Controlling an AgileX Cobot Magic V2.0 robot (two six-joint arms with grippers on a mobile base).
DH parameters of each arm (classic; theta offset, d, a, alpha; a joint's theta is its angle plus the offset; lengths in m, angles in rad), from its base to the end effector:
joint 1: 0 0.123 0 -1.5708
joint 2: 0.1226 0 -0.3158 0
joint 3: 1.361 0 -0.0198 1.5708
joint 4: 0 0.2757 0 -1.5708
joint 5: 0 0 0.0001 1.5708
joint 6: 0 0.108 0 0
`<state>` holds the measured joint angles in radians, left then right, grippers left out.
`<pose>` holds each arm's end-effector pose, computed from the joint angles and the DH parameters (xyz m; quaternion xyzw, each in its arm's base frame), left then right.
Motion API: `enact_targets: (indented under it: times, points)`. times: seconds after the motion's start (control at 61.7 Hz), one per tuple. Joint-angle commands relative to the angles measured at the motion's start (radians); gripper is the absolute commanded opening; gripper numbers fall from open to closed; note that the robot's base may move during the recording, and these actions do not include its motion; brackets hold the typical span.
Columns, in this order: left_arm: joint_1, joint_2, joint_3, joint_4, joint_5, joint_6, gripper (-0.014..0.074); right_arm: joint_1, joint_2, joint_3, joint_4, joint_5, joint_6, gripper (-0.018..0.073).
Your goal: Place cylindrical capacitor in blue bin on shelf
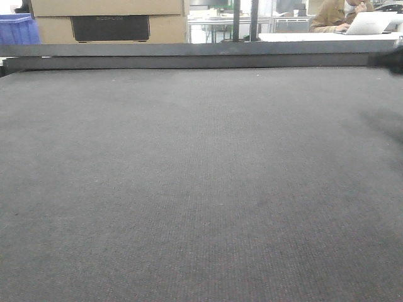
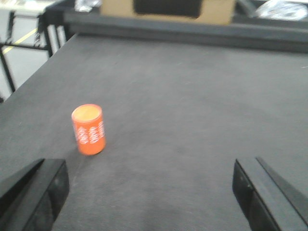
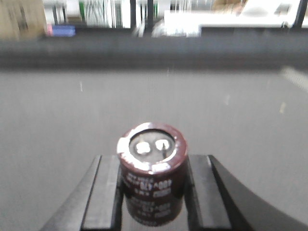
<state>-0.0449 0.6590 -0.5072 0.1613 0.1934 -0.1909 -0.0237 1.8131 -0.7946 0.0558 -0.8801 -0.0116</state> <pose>0.1567 -0.0037 0.3200 -0.0046 0.7914 -0.0115 0.6112 0.4006 -0.0141 0.2029 0.0321 0.7245 -0.0155 0.6883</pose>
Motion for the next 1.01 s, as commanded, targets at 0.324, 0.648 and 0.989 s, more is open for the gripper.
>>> enact_targets:
  times: [0.324,0.648,0.989]
  points:
    - [0.172,0.654,-0.006,-0.021,-0.709,-0.011,0.0599,-0.003,-0.151,0.016,-0.007,0.106,-0.002,-0.0154]
    - [0.172,1.060,-0.201,-0.106,-0.871,-0.011,0.0599,-0.003,-0.151,0.016,-0.007,0.117,-0.002,-0.0154]
    - [0.183,1.288,-0.406,-0.106,-0.869,-0.011,0.0599,-0.003,-0.151,0.016,-0.007,0.117,-0.002,-0.0154]
